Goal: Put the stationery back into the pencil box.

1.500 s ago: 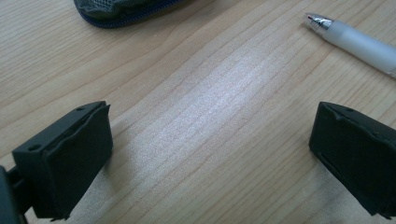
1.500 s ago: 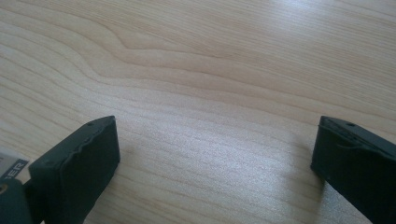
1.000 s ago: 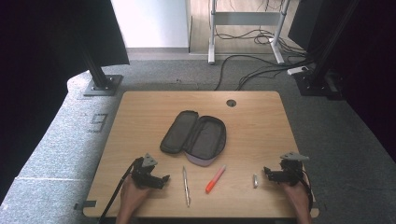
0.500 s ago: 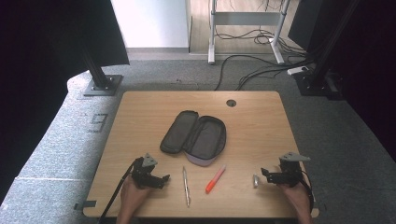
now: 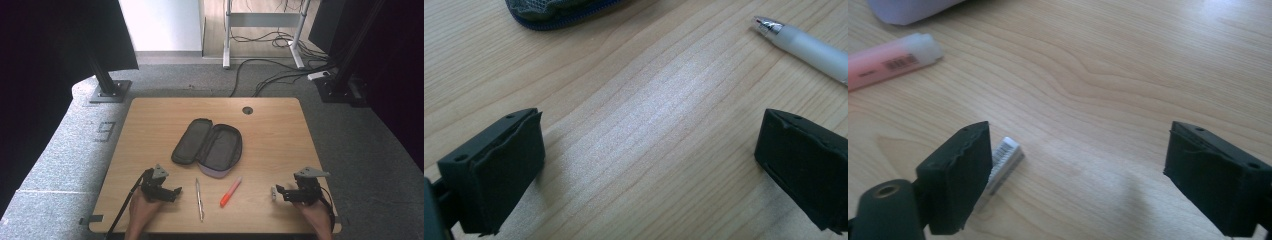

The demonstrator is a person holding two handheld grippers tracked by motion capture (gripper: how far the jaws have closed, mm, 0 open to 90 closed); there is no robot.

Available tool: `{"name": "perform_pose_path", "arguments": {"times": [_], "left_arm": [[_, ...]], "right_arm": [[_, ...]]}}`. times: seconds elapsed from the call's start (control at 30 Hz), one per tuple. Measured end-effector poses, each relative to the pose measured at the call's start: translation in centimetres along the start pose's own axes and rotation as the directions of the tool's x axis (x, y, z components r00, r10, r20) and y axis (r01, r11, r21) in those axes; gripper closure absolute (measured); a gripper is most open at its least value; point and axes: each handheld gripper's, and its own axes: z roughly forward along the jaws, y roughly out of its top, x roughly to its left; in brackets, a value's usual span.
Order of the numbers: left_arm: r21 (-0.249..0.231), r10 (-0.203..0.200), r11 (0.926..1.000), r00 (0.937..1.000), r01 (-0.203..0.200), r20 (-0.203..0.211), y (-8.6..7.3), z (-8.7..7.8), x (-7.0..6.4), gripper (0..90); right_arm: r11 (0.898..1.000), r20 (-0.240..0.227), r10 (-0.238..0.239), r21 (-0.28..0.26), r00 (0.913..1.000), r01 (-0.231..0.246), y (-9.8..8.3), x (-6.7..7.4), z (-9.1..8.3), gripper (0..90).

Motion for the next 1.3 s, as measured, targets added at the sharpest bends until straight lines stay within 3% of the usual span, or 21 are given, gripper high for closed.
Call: {"name": "perform_pose_path", "arguments": {"times": [0.4,0.67,0.9,1.3], "left_arm": [[0.0,0.0,1.0,1.0,0.0,0.001,0.0,0.0,0.0,0.0],[0.0,0.0,1.0,1.0,0.0,0.001,0.0,0.0,0.0,0.0],[0.0,0.0,1.0,1.0,0.0,0.001,0.0,0.0,0.0,0.0],[0.0,0.0,1.0,1.0,0.0,0.001,0.0,0.0,0.0,0.0]], "right_arm": [[0.999,-0.059,-0.033,0.016,0.9977,0.034,-0.1,2.3,0.5,27.5],[0.998,-0.084,-0.055,0.027,0.995,0.057,-0.5,2.9,0.7,39.5],[0.995,-0.075,-0.084,0.053,0.9936,0.088,-1.0,3.4,1.2,51.5],[0.994,-0.043,-0.09,0.065,0.995,0.093,-1.4,3.4,1.5,69.1]]}}
